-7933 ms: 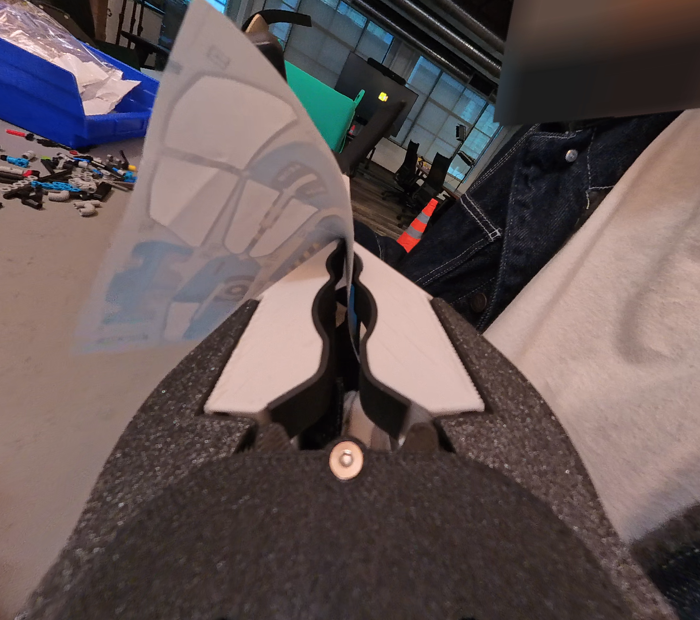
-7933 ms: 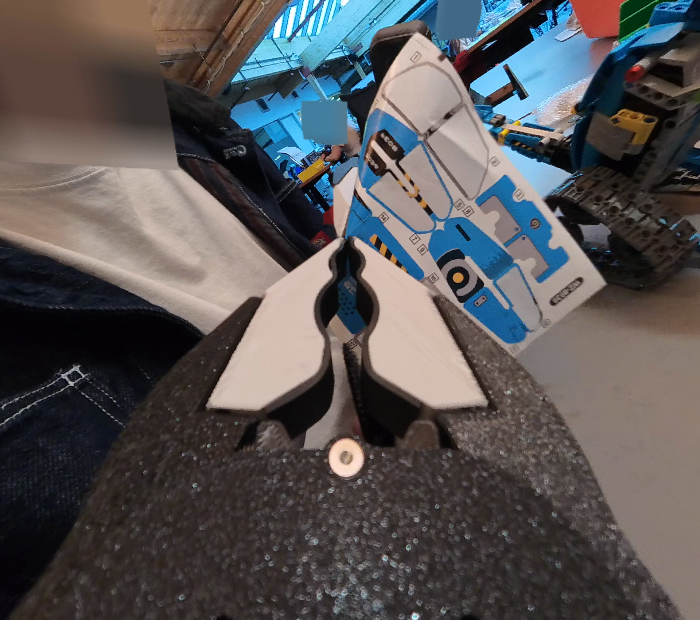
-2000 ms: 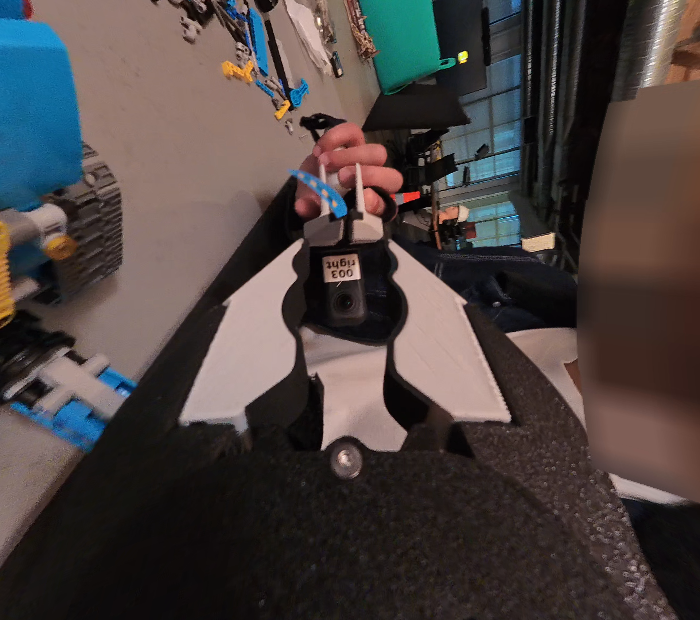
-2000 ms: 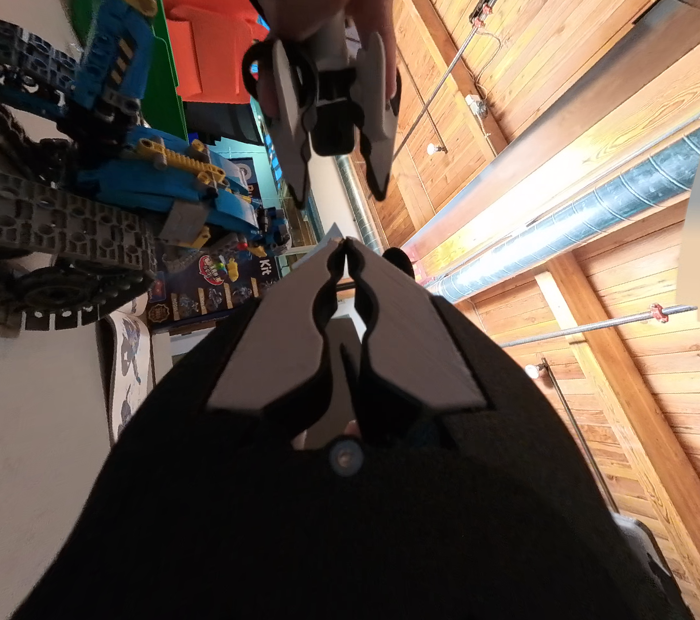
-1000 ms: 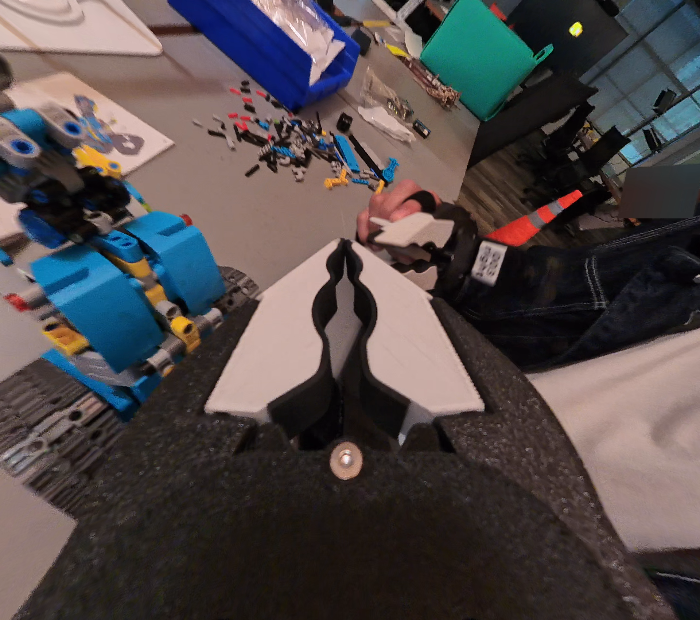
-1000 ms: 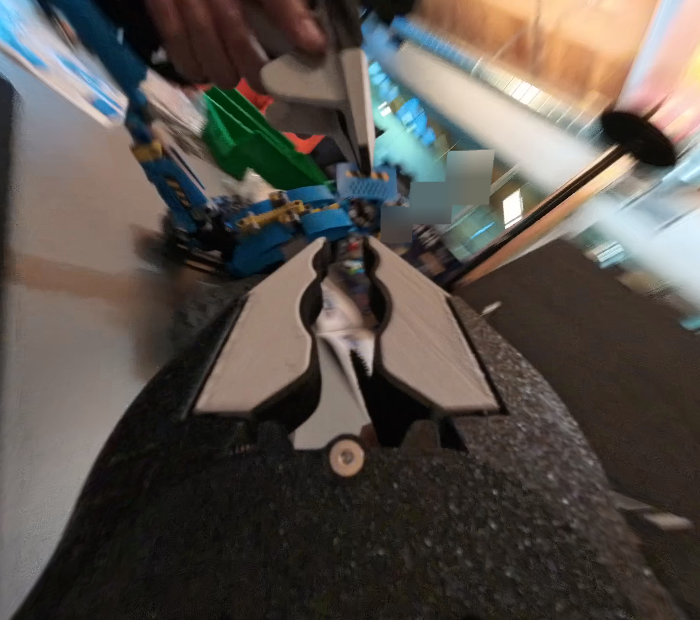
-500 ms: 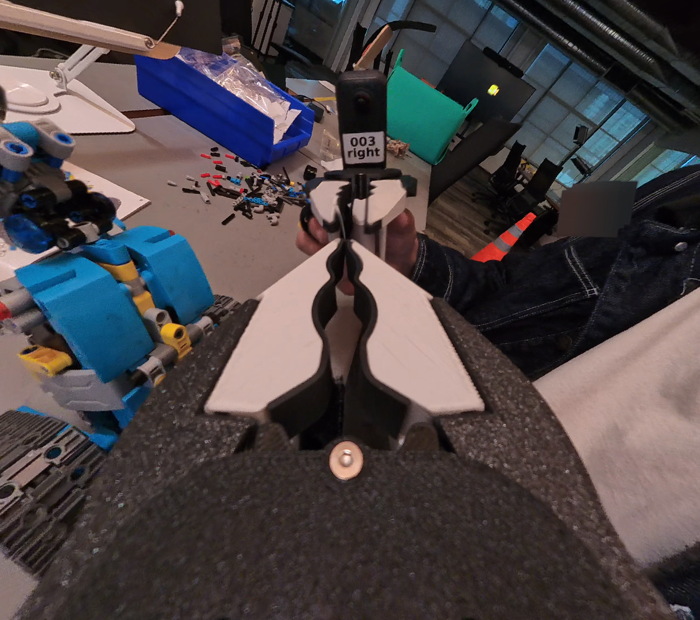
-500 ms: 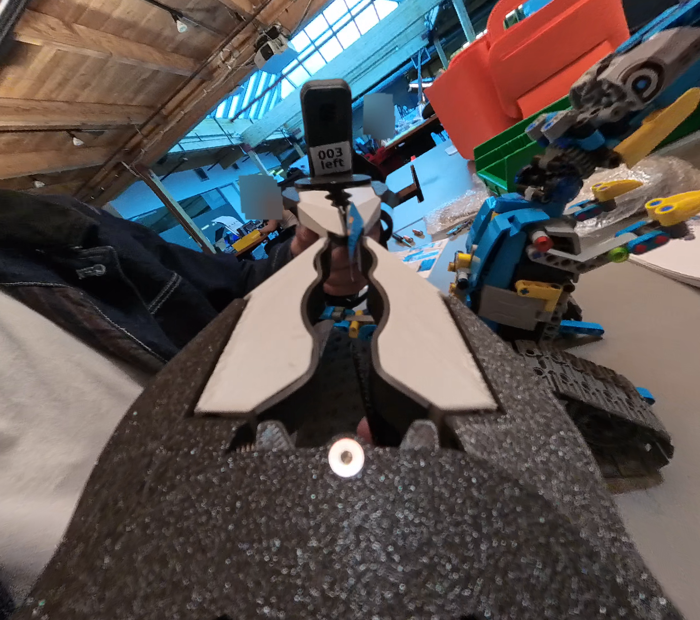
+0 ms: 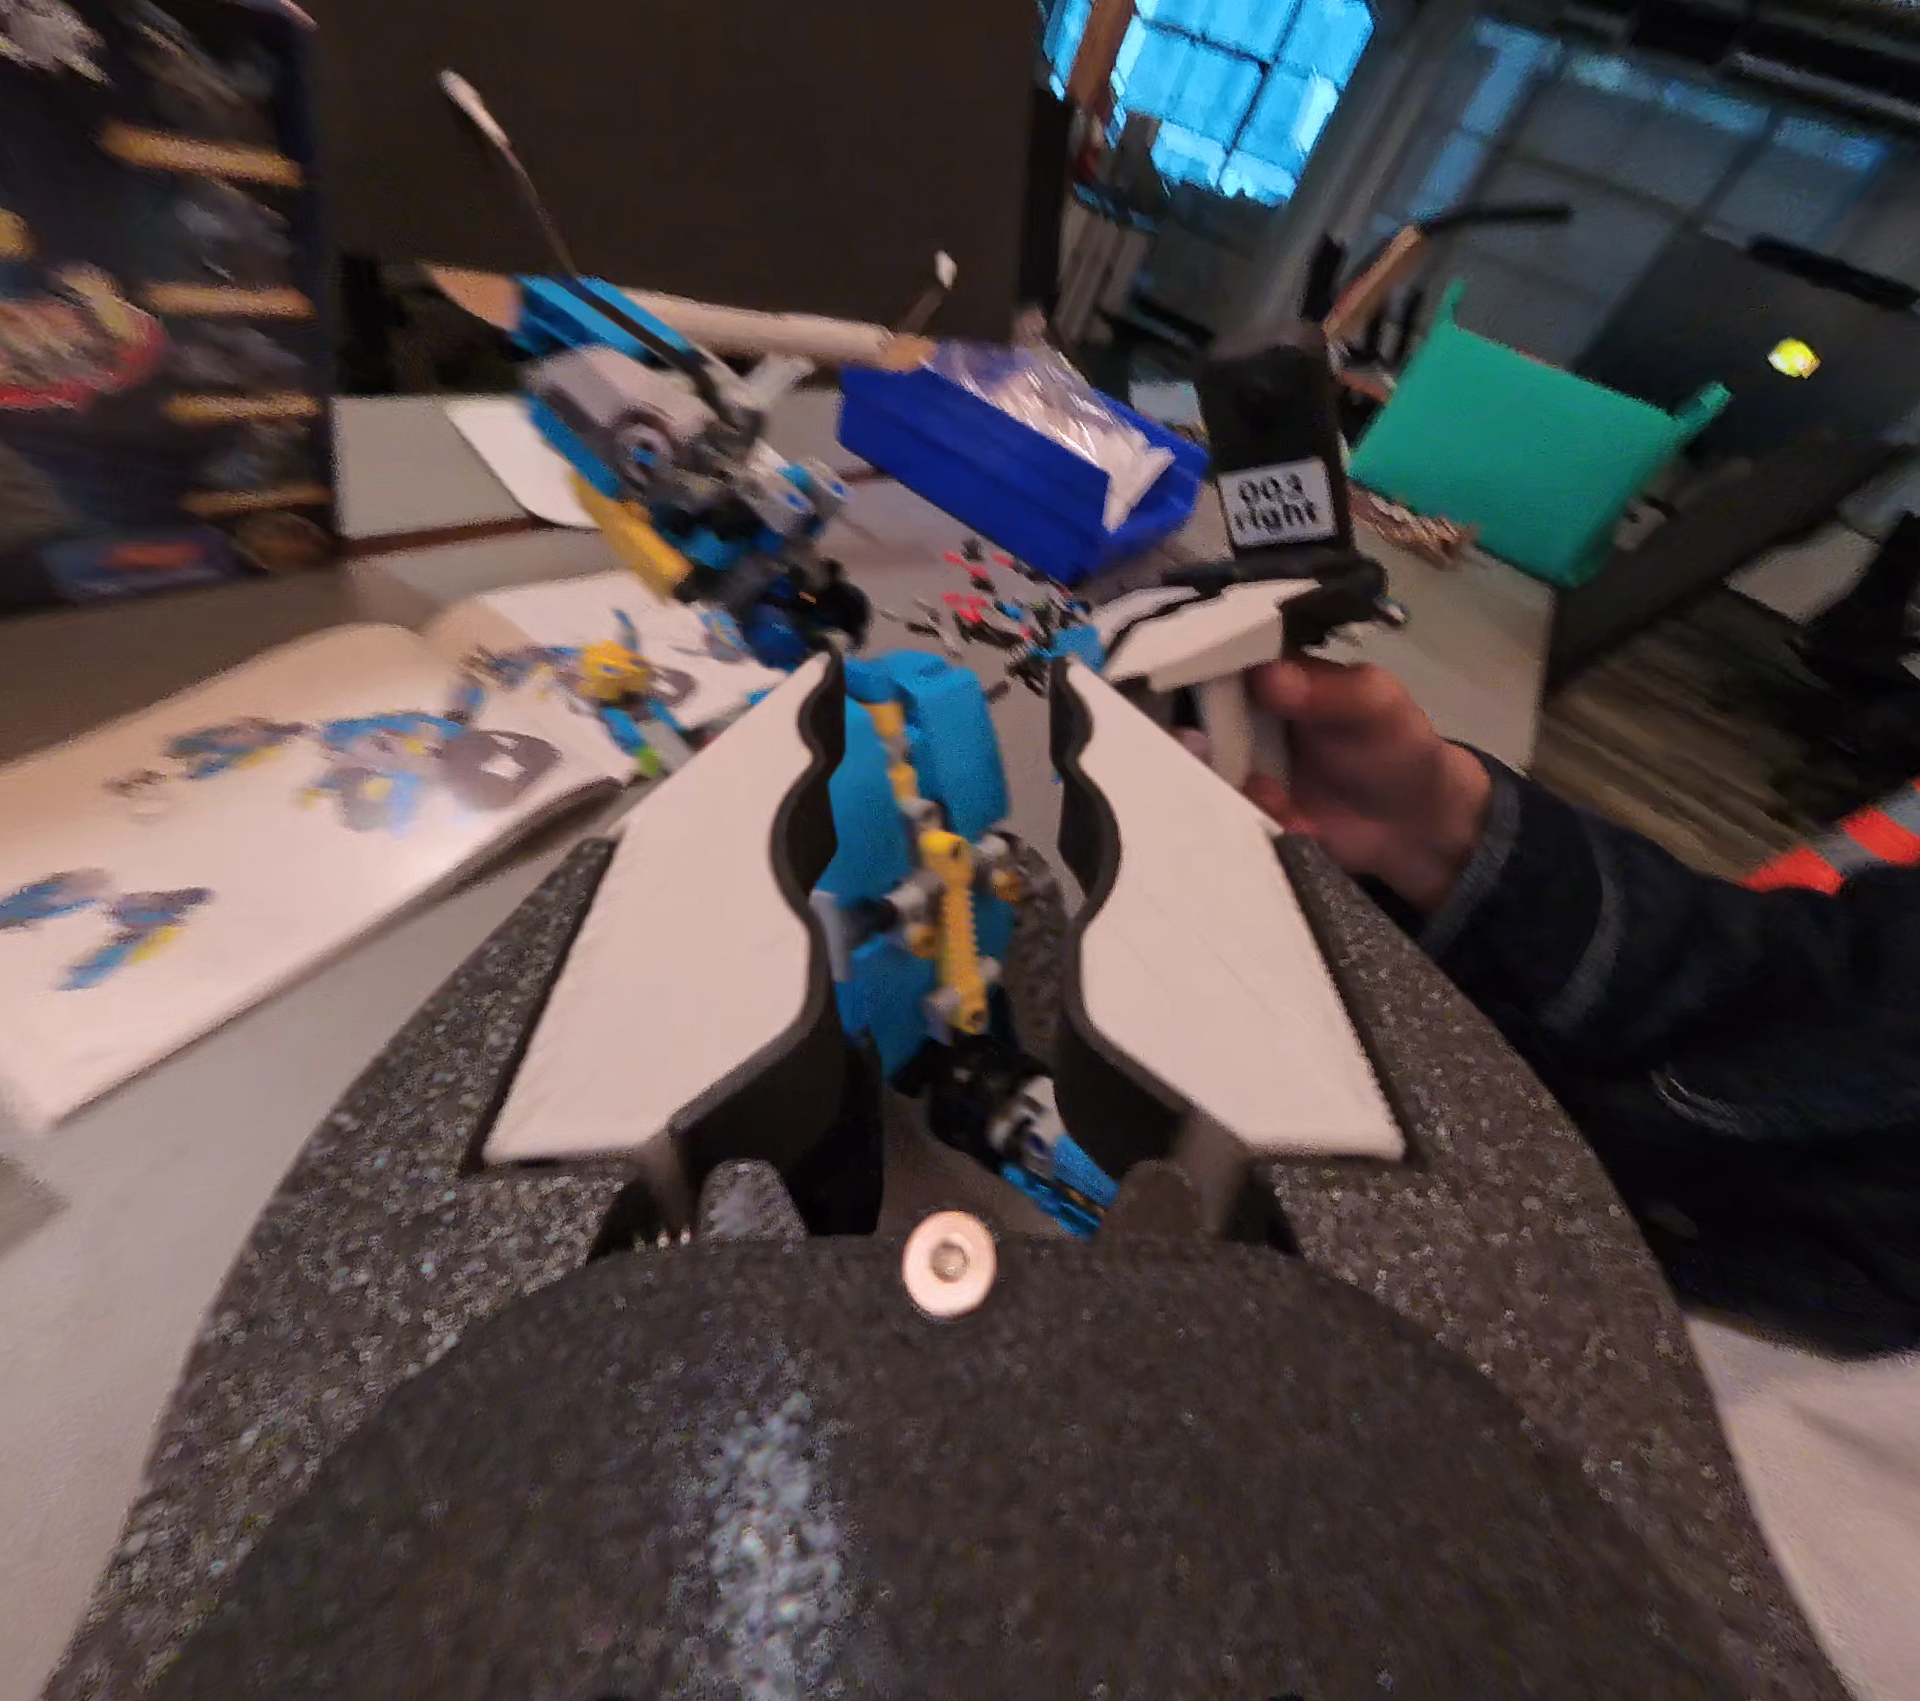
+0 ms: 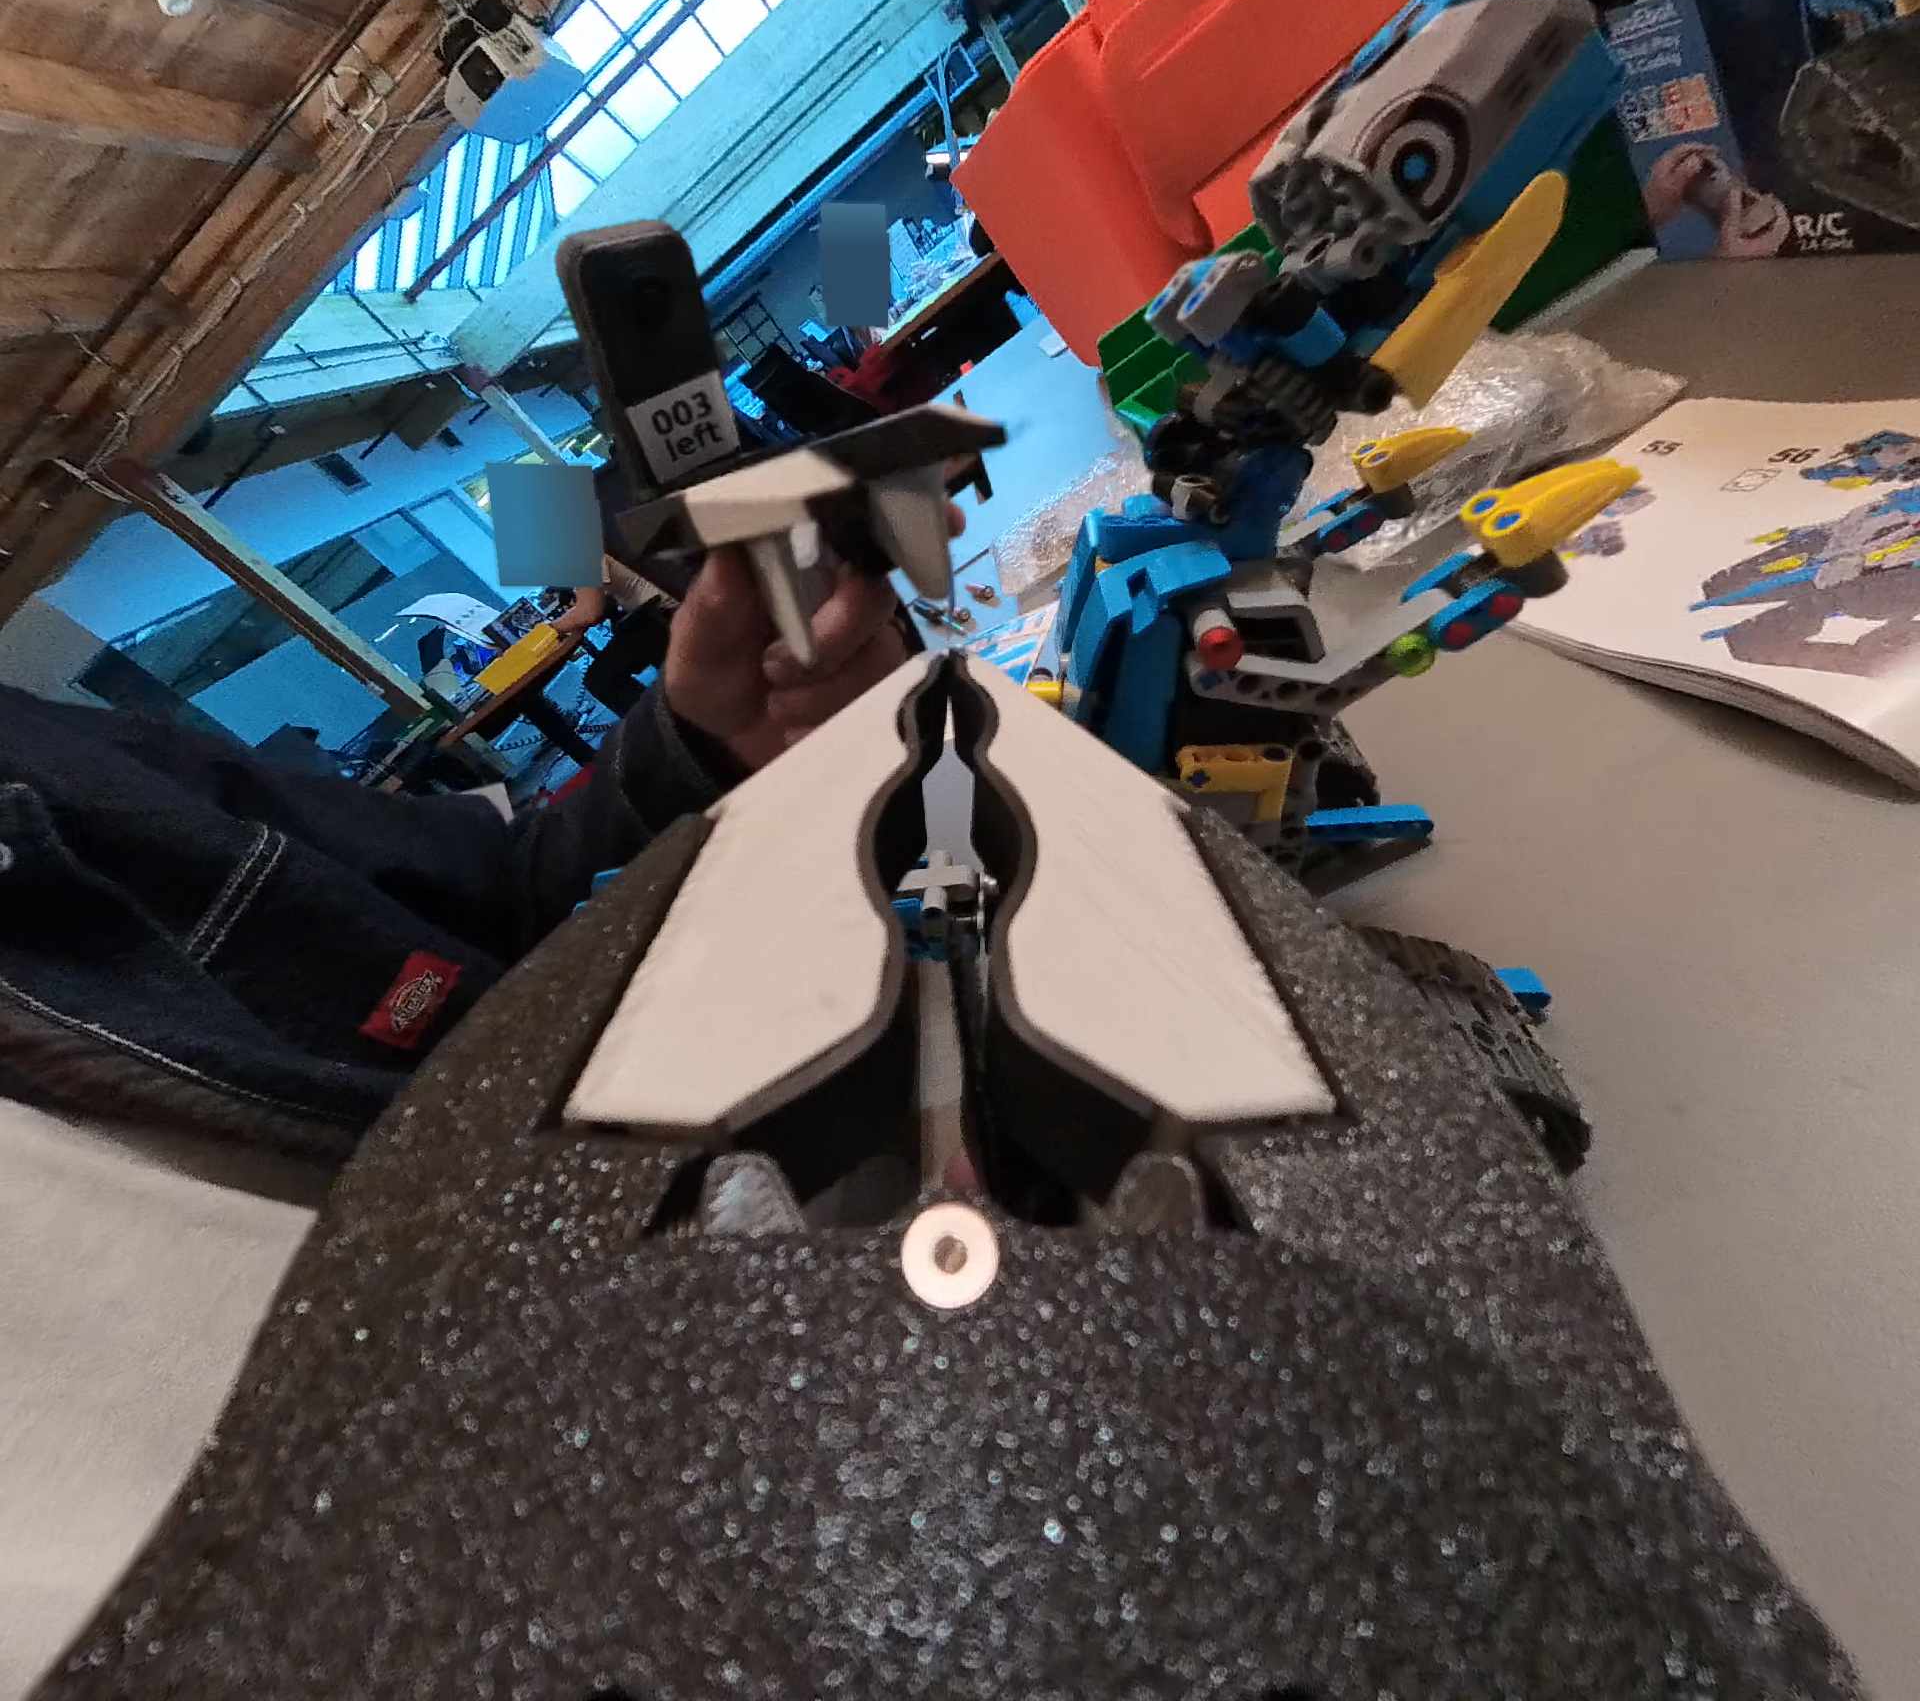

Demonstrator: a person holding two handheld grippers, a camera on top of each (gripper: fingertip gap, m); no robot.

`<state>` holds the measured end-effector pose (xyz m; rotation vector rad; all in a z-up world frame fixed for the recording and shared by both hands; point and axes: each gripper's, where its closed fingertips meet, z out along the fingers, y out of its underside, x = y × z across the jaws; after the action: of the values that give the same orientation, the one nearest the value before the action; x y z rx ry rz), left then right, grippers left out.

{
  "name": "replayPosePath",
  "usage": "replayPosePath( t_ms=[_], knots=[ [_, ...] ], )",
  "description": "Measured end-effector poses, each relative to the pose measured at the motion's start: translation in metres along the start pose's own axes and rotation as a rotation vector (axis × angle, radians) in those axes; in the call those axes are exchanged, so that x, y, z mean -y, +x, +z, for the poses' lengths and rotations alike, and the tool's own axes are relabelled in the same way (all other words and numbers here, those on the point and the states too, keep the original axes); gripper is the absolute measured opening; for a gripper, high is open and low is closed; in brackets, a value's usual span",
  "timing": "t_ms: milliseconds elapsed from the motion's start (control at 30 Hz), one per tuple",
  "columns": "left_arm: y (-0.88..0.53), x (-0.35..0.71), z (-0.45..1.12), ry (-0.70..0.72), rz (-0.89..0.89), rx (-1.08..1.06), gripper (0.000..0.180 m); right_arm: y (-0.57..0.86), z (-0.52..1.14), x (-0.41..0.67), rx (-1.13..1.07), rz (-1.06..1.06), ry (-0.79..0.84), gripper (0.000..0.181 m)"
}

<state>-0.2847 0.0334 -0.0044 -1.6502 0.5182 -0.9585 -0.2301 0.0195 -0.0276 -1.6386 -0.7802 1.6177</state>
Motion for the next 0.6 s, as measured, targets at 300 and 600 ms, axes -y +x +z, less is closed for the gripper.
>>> replayPosePath(
  t_ms=[300, 600],
  knots=[
    [-0.026, -0.035, 0.022, -0.11, -0.029, -0.031, 0.067, 0.006, 0.012, -0.008, -0.049, -0.052, -0.021, 0.0],
    [-0.02, -0.043, 0.021, -0.076, -0.021, -0.074, 0.06, 0.015, 0.014, -0.011, -0.1, -0.147, -0.037, 0.0]
  ],
)
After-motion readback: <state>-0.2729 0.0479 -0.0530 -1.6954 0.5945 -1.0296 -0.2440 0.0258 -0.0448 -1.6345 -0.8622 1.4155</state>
